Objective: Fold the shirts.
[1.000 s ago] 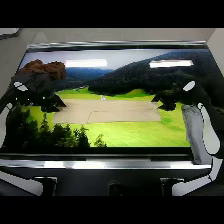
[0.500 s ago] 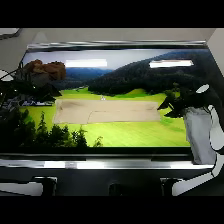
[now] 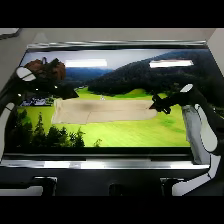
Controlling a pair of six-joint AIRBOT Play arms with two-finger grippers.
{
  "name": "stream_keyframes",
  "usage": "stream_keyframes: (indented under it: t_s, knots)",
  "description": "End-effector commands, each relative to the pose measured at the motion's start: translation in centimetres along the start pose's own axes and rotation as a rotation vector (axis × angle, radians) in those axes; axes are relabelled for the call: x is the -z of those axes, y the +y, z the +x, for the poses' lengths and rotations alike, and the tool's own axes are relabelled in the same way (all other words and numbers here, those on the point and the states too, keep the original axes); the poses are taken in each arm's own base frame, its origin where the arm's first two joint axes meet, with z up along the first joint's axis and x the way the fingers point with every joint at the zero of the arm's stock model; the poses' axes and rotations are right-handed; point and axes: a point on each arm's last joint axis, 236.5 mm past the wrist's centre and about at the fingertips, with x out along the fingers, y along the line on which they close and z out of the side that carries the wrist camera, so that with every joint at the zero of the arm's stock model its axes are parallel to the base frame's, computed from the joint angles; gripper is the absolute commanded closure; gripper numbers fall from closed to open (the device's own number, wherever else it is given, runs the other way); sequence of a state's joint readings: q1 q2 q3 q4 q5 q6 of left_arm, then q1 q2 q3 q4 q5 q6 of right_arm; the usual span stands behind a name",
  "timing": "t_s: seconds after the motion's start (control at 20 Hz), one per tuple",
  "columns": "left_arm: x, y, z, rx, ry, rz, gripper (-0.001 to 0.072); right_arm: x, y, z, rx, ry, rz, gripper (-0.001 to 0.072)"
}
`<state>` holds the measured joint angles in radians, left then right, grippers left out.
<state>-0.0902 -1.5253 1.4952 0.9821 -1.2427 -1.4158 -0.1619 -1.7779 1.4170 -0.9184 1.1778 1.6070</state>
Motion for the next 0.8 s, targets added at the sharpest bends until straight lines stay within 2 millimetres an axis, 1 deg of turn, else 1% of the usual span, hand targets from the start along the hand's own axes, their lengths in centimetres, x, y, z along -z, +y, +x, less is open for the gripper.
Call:
stream_keyframes:
  t_s: [0.0, 0.1, 0.15, 0.2, 0.25, 0.35, 0.4, 0.45, 0.55, 0.65, 0.75]
  knots:
    - [2.5, -3.2, 5.9, 0.035, 0.058, 0.028, 0.0670, 0.7, 6.2, -5.1, -0.111, -0.092, -0.135, 0.0675]
    - [5.2, -5.5, 10.8, 0.095, 0.127, -0.013, 0.0670, 2.8, 9.0, -9.3, -0.140, -0.123, -0.208, 0.0675]
    - [6.0, -6.2, 13.2, 0.110, 0.142, -0.034, 0.0670, 4.2, 10.1, -11.2, -0.150, -0.128, -0.239, 0.0675]
    - [6.3, -6.9, 15.0, 0.128, 0.144, -0.082, 0.0671, 5.5, 11.0, -12.8, -0.157, -0.132, -0.260, 0.0675]
    - [6.3, -7.6, 16.5, 0.163, 0.138, -0.134, 0.0670, 6.8, 11.8, -14.5, -0.165, -0.140, -0.273, 0.0675]
    - [6.1, -9.2, 18.8, 0.239, 0.124, -0.247, 0.0670, 9.0, 13.1, -17.1, -0.178, -0.164, -0.309, 0.0674]
    - [6.3, -10.0, 19.7, 0.271, 0.132, -0.294, 0.0671, 9.8, 13.6, -18.1, -0.182, -0.176, -0.326, 0.0673]
    - [6.9, -11.3, 20.6, 0.315, 0.151, -0.341, 0.0671, 10.5, 14.0, -19.0, -0.188, -0.190, -0.338, 0.0673]
    - [8.1, -14.8, 22.2, 0.406, 0.164, -0.354, 0.0671, 11.8, 15.0, -20.3, -0.217, -0.203, -0.360, 0.0672]
    - [9.4, -18.5, 23.7, 0.478, 0.171, -0.421, 0.0671, 13.0, 16.5, -21.6, -0.271, -0.220, -0.380, 0.0672]
    - [12.1, -21.5, 25.2, 0.510, 0.222, -0.458, 0.0671, 12.9, 17.7, -23.2, -0.301, -0.295, -0.391, 0.0671]
